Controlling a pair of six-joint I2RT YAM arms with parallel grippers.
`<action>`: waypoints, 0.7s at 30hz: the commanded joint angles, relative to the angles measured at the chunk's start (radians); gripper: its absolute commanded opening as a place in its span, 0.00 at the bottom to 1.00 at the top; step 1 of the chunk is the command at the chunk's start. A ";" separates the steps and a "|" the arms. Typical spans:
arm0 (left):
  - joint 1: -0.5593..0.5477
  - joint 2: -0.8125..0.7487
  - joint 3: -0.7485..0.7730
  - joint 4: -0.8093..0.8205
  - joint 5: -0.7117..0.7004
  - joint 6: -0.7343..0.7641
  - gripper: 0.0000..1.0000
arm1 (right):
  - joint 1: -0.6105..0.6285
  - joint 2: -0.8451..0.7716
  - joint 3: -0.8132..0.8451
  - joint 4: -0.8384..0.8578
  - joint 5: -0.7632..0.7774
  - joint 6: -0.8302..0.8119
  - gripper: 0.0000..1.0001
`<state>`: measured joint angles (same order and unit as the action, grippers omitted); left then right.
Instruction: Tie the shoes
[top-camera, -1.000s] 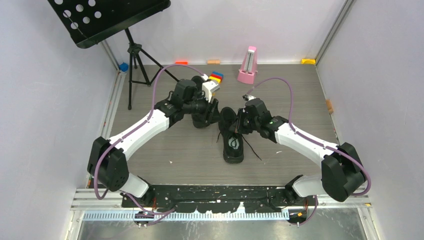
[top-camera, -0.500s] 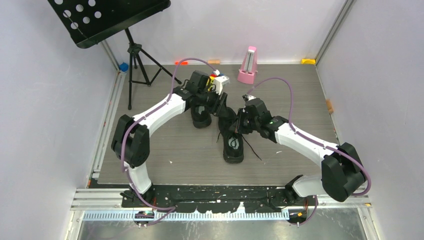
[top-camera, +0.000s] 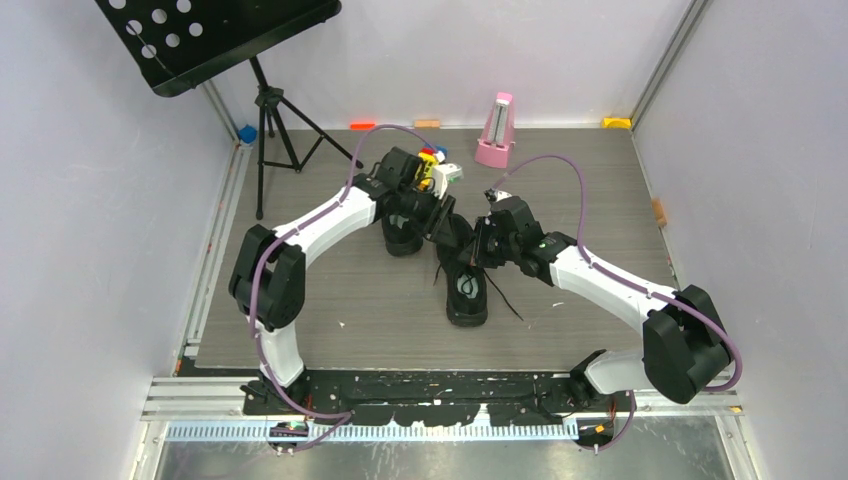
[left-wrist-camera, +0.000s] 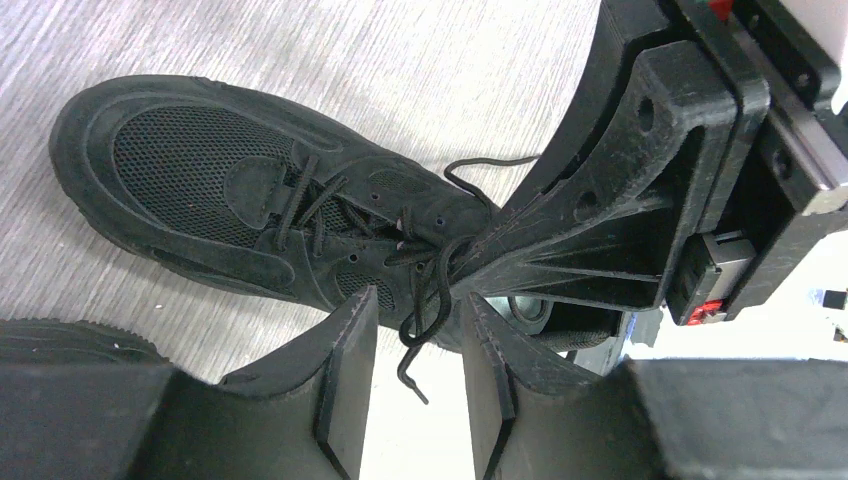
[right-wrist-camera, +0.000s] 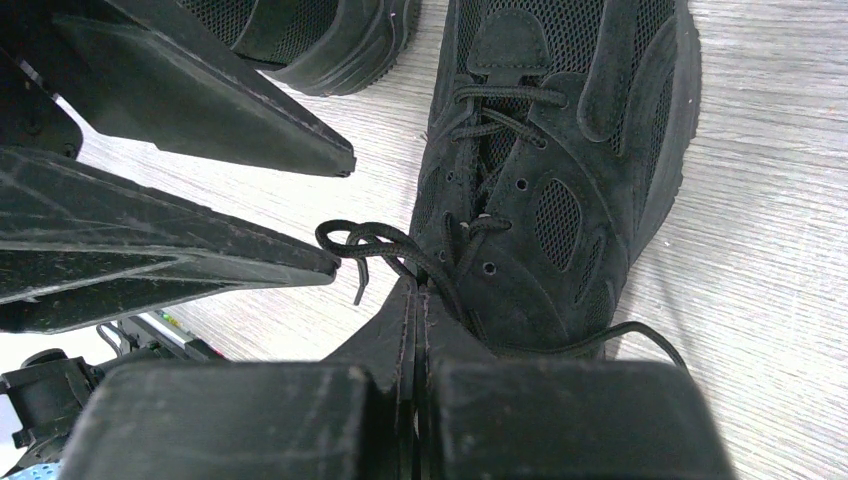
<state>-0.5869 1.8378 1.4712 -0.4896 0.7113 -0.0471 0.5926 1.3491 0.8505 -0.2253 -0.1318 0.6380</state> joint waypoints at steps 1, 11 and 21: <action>0.004 0.020 0.010 -0.018 0.041 0.017 0.37 | -0.001 -0.005 0.027 0.030 0.000 -0.013 0.00; 0.006 0.028 0.012 0.002 0.064 -0.003 0.36 | -0.001 -0.010 0.032 0.018 -0.003 -0.017 0.00; 0.077 -0.030 -0.028 0.113 0.077 -0.119 0.36 | -0.001 -0.011 0.031 0.014 -0.007 -0.018 0.00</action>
<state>-0.5495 1.8668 1.4460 -0.4431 0.7708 -0.1055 0.5926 1.3491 0.8505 -0.2253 -0.1337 0.6365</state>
